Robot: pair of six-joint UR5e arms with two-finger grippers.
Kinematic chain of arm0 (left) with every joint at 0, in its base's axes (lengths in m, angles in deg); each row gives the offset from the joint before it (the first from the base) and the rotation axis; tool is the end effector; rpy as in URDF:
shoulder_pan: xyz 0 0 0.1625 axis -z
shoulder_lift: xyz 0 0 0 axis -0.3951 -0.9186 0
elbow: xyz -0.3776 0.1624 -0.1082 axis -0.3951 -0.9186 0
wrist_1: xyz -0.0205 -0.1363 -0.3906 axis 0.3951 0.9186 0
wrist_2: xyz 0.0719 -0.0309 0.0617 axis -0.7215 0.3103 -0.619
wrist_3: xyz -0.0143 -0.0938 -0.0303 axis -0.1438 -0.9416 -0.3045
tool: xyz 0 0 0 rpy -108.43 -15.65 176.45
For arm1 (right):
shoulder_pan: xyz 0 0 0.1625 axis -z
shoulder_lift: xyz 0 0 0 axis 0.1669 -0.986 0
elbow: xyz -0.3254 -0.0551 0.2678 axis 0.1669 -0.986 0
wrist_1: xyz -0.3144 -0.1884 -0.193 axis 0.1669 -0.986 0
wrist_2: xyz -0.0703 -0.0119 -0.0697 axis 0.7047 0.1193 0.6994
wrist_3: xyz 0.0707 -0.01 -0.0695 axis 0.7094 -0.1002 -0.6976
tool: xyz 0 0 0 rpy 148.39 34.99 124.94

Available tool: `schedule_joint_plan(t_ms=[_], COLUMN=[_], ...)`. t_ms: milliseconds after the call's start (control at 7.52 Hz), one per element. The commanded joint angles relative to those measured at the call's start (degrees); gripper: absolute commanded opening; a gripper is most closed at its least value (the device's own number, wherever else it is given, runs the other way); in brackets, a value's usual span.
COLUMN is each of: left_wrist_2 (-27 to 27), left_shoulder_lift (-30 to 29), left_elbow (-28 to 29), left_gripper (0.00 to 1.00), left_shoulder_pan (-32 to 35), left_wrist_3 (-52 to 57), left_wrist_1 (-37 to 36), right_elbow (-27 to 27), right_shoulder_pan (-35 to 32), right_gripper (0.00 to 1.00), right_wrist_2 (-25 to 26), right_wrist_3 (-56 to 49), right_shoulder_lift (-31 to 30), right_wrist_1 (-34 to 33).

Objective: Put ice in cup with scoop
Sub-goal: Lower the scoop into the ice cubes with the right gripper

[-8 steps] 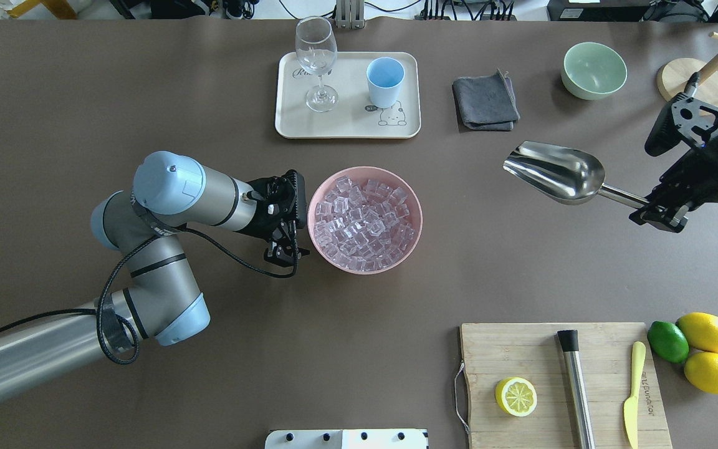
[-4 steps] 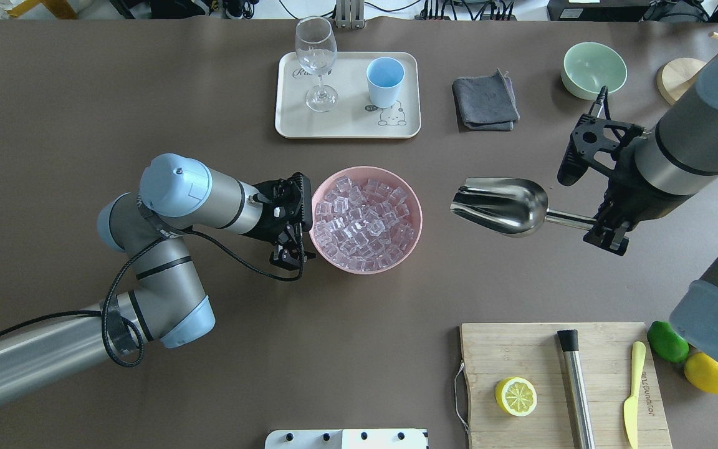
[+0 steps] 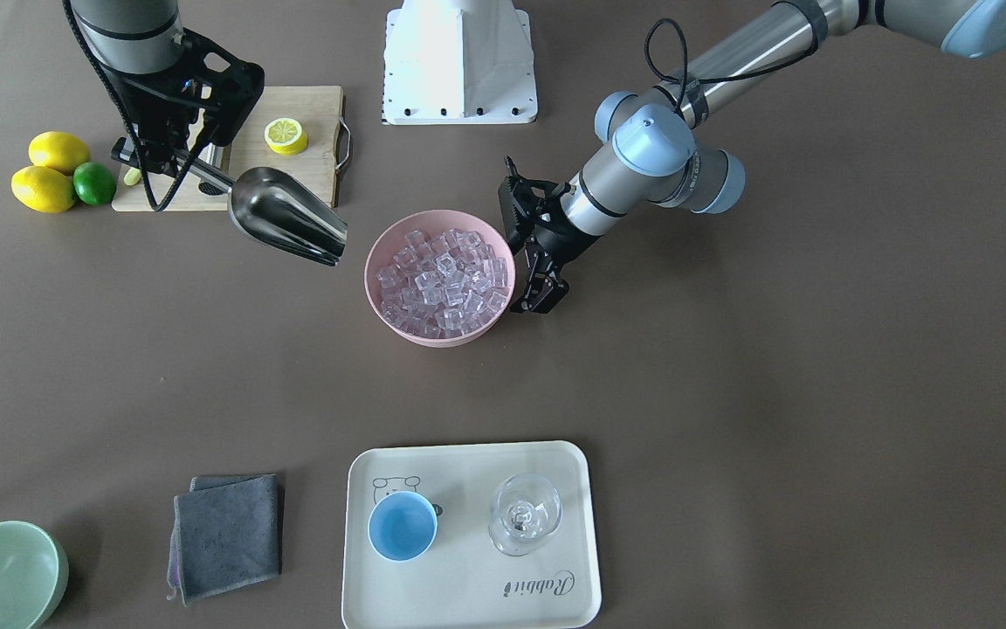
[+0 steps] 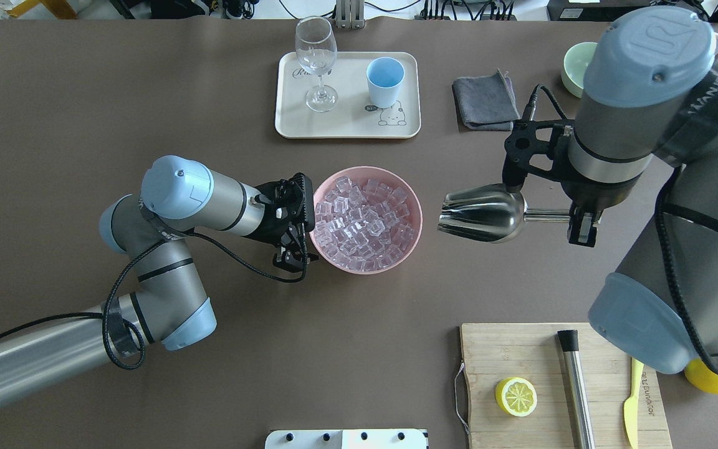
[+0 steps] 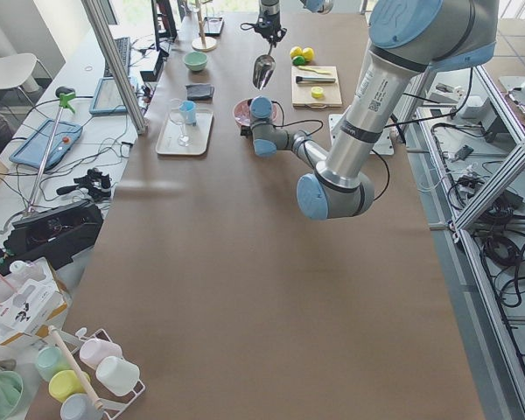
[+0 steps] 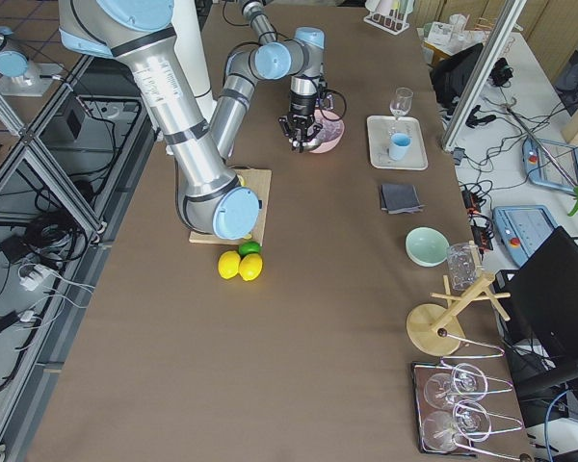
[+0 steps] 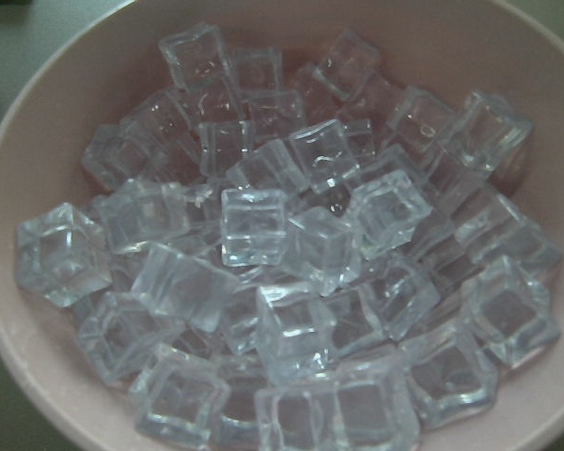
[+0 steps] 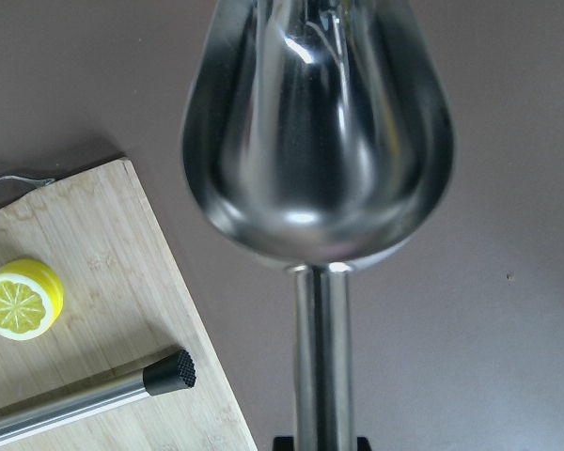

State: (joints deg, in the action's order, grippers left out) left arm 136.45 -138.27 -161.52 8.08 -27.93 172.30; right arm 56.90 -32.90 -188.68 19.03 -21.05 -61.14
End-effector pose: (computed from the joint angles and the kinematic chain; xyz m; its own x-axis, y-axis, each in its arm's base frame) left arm 0.5548 -0.4473 0.2828 0.1260 0.9917 -0.0259 -0.2498 0.0570 0.9666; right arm -0.3030 -0.4096 0.2298 0.2476 -0.9485 0.1974 0.8476 0.3108 0.4301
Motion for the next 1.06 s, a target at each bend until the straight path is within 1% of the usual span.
schedule_joint_plan(t_ms=[0, 266, 399, 665, 931], left_wrist_2=[-0.1, 0.0, 0.0, -0.1, -0.1], left_shoulder_lift=[0.3, 0.6, 1.0, 1.5, 1.5], left_elbow=[-0.4, -0.8, -1.1, -1.2, -1.2], left_gripper=[0.98, 0.98, 0.98, 0.98, 0.98], left_shoulder_pan=[-0.3, -0.4, -0.4, -0.5, -0.6], left_wrist_3=[-0.1, 0.0, 0.0, -0.1, -0.1], left_wrist_1=[0.2, 0.3, 0.5, 1.3, 1.3], right_elbow=[-6.7, -10.2, -12.4, -15.4, -19.6], right_shoulder_pan=[1.2, 1.6, 1.6, 3.1, 5.2], right_gripper=[0.0, 0.0, 0.0, 0.0, 0.0], right_wrist_2=[3.3, 3.9, 4.2, 6.4, 7.9], right_wrist_3=[-3.6, -3.9, -4.6, -4.7, -4.7], right_shoulder_lift=[7.4, 13.9, 15.8, 16.8, 19.6], right_wrist_1=[-6.0, -10.8, -11.4, -11.4, -11.4])
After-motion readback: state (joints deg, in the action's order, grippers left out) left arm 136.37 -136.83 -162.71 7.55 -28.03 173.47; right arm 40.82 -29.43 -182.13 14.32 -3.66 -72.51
